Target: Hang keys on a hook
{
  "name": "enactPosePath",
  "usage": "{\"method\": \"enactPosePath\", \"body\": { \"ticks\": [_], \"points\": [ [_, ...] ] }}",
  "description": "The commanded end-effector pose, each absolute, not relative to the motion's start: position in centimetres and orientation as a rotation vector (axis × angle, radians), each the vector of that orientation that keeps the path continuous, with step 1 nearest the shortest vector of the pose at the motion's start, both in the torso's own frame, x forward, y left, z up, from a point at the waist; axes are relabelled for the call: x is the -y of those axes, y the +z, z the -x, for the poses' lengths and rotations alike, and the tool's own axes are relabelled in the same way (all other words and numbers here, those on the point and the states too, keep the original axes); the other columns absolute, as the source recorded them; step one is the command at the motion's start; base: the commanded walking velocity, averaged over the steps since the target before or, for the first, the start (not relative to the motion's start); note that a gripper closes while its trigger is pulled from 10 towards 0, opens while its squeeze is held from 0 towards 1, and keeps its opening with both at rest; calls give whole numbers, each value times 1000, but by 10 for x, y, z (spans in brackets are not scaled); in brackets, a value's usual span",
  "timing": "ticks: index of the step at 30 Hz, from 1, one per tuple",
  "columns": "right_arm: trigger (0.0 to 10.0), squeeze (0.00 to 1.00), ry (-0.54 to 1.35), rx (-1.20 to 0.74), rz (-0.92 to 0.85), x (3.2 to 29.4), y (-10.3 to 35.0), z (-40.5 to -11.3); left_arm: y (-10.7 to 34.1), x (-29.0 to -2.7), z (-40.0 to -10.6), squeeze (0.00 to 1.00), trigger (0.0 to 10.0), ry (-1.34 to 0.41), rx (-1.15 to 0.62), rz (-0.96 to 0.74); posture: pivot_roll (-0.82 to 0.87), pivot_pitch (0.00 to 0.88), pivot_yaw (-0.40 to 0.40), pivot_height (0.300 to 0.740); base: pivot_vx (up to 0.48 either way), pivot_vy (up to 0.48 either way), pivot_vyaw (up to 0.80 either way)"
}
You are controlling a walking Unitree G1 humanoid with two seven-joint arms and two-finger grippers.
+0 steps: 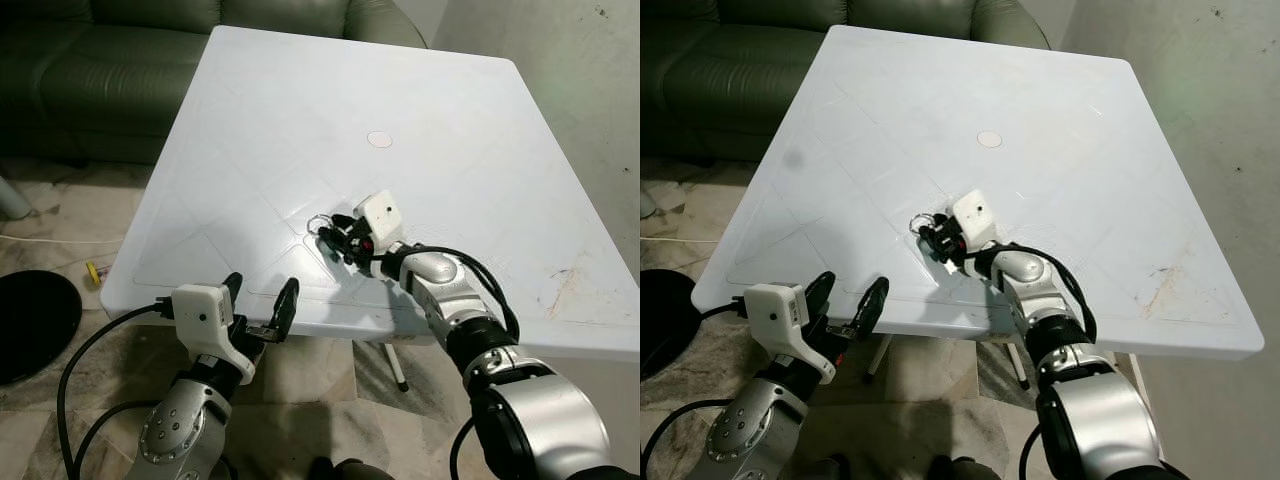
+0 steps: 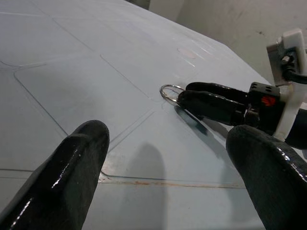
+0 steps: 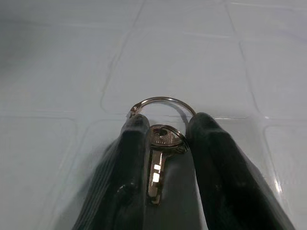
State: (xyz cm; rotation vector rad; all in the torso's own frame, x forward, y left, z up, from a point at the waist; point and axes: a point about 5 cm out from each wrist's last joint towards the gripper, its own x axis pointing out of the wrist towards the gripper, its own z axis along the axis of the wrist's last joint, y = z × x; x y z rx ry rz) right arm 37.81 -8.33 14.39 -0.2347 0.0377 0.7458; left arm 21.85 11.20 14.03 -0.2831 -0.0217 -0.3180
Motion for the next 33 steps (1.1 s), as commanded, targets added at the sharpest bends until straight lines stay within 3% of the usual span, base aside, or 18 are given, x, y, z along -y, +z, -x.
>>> {"method": "enactPosePath", "body": {
  "ticks": [1,2,3,5,6,7,8,26,33],
  "points": [
    [7137,0,729,-75,261,86,138,-378,144,-111,-217,0,10000,-318,30,290,107,199,-145,740,0,0,0],
    [7255,0,732,-78,257,86,138,-378,144,-111,-217,0,10000,-318,30,290,107,199,-145,740,0,0,0],
    [4471,0,724,-78,257,86,138,-378,144,-111,-217,0,10000,-318,30,291,107,199,-145,740,0,0,0],
    [3098,0,705,-77,262,87,138,-379,144,-111,-216,0,10000,-317,29,294,105,203,-145,740,0,0,0],
    [3098,0,701,-77,264,87,139,-380,144,-111,-216,0,10000,-317,28,295,105,203,-145,740,0,0,0],
    [902,0,699,-75,260,87,139,-380,144,-111,-216,0,10000,-317,28,295,105,204,-146,740,0,0,0],
    [0,0,699,-78,262,87,139,-380,144,-111,-216,0,10000,-318,28,295,106,205,-145,740,0,0,0],
    [0,0,694,-106,275,89,136,-380,145,-111,-217,0,10000,-313,29,305,103,208,-146,740,0,0,0],
    [0,0,706,-30,56,95,149,-382,145,-112,-220,0,10000,-297,38,306,106,199,-146,740,0,0,0]
  ]
}}
